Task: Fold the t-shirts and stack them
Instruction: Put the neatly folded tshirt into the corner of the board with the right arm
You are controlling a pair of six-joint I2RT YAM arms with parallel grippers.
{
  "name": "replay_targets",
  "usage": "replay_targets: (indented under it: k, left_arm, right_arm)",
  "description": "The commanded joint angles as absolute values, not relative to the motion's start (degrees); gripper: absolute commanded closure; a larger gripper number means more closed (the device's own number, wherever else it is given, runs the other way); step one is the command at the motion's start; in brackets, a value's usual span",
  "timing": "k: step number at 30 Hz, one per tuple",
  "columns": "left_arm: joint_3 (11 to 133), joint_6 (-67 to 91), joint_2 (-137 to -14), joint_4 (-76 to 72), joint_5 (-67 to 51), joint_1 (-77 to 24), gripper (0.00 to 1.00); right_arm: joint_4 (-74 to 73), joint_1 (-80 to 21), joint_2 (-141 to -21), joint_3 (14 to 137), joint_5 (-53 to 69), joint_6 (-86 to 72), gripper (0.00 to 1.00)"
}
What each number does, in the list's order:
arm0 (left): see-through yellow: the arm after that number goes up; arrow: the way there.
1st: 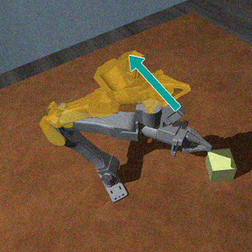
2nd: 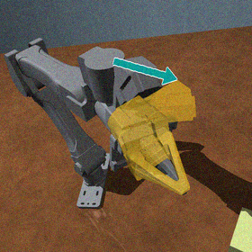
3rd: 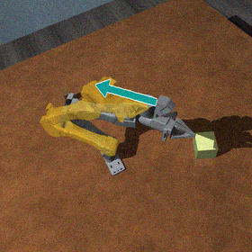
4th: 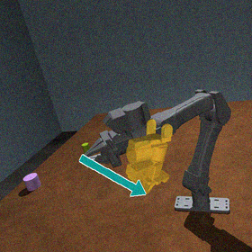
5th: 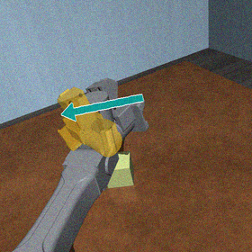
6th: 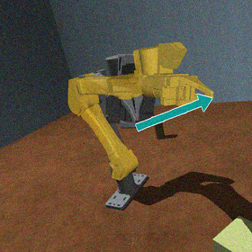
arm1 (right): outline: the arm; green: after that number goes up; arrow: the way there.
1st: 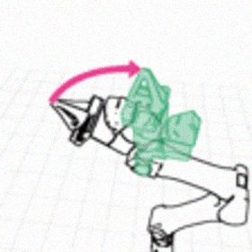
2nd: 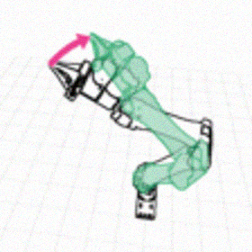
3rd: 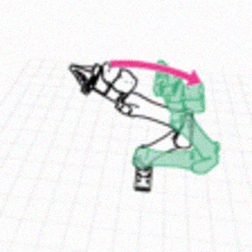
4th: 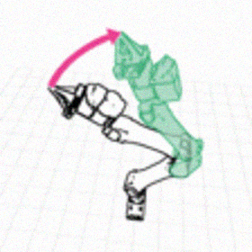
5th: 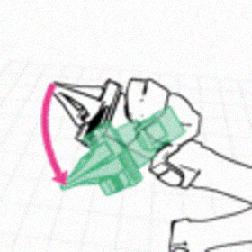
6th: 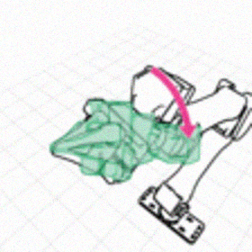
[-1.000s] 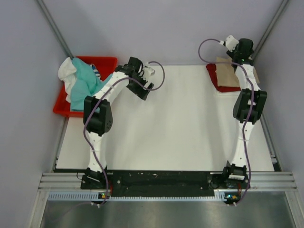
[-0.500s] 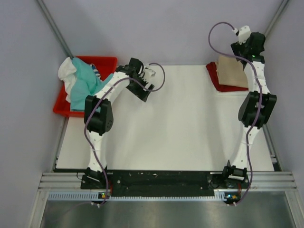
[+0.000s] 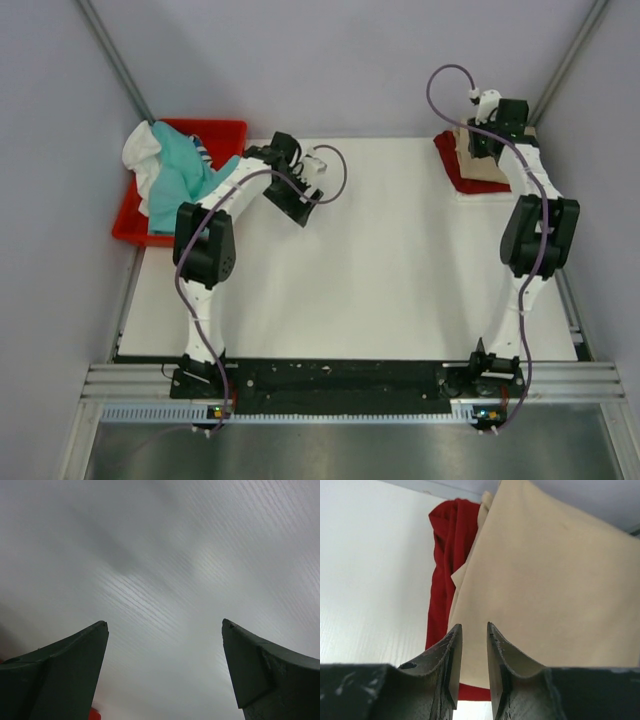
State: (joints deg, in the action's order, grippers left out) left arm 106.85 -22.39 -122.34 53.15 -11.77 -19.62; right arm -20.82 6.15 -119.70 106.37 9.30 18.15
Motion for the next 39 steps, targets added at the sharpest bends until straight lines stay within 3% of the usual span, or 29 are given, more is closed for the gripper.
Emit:
replay_targets:
  k: [1,8,11,16,18,22,28,32,39]
  left_arm:
    - [104.77,-23.90,-116.11,51.42,-12.83,-19.60,0.01]
    - [100.99,-25.05,-110.23,48.35,-11.52,-18.81,0.01]
    - [98.10,-23.82,-106.54,45.98,-10.72,-17.76,0.01]
    - [87.21,-18.56,-95.56,36.33,-13.62,-14.25,0.01]
    - [80.37,-17.14,-90.55,31.14,-14.41,-12.93,0.01]
    - [64.47,-16.26,-80.53,17.00,-13.01,-11.34,0.01]
    - [45.55,-10.82,-69.62,-2.33,-7.73,-8.71,0.01]
    - [33.17,-8.97,-65.05,-12.89,-15.55,-5.54,0.01]
    - [21.36,-8.88,-65.65,-28.83,-11.95,-5.01,0.01]
  right_arm:
    - [-20.74,6.24,-123.04,104.60,13.17,15.29,0.74]
    - [-24.07,6.15,-123.49,105.20,16.16,14.68,0.71]
    - [-24.70,5.80,-119.64,104.68,17.58,13.89,0.63]
    - [-24.44,4.40,-108.40,99.16,20.20,11.08,0.36]
    - [-22.86,3.26,-102.60,93.46,23.54,10.11,0.03]
    - [-13.48,0.45,-88.63,72.32,27.15,7.83,0.01]
    - [12.18,0.35,-67.45,40.65,30.07,-3.68,0.01]
    - [16.87,0.35,-61.71,30.08,26.81,-6.68,0.01]
    - [23.19,-1.39,-56.53,21.02,19.43,-7.65,0.01]
